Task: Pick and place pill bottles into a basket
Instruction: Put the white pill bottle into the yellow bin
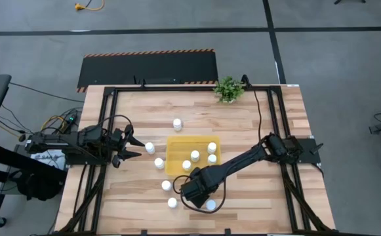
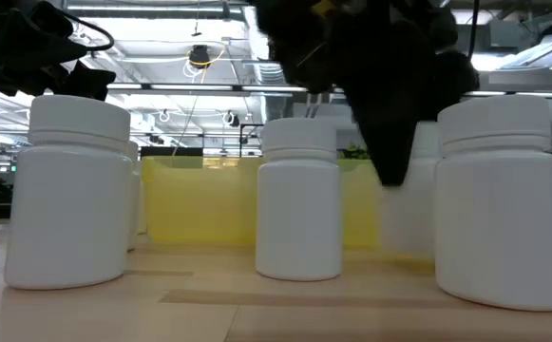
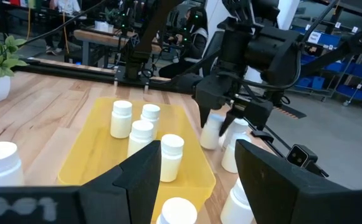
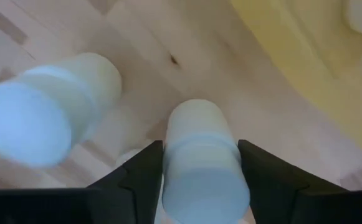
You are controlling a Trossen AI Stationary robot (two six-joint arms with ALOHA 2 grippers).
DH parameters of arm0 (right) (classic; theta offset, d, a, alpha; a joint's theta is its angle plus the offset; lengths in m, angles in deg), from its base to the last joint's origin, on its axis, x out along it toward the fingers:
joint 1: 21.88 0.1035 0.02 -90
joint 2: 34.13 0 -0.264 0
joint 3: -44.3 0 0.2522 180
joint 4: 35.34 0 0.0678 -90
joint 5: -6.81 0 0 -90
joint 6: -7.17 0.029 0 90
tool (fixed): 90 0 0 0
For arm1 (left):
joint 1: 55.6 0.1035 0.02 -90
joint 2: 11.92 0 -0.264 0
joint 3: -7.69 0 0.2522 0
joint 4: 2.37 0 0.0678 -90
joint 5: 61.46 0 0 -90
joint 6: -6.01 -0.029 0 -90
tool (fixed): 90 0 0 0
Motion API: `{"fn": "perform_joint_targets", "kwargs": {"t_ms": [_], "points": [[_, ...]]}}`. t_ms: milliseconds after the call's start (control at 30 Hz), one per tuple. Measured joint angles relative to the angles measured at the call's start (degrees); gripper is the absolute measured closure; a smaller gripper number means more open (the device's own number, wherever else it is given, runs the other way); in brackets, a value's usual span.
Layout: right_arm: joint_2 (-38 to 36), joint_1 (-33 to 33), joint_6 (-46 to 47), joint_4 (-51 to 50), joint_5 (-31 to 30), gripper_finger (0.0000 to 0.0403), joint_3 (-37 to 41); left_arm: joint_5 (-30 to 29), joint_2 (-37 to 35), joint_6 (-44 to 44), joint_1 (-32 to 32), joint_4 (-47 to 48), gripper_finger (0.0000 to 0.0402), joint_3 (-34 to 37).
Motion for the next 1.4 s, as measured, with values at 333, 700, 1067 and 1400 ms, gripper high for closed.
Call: {"fn": "perform_joint_targets", "kwargs": {"t_ms": [333, 700, 1067, 1400], "points": [[-0.07, -0.64, -1.55, -6.72, 0.49, 0.0225, -7.62, -0.02, 0.0, 0.0, 0.02, 0.06, 0.0208, -0.02], [0.0, -4.31, -7.54, -15.88, 1.24, 0.0228, -16.57, -0.04, 0.0, -0.16, 0.02, 0.09, 0.0208, -0.02], [-0.02, -10.56, -15.52, -16.47, 1.16, 0.0227, -18.64, -0.07, 0.0, -0.32, 0.01, 0.11, 0.0208, -0.02], [0.21, -13.6, -19.62, -15.78, -2.27, 0.0224, -18.64, -0.07, 0.0, -0.2, 0.02, 0.11, 0.0208, -0.02]]}}
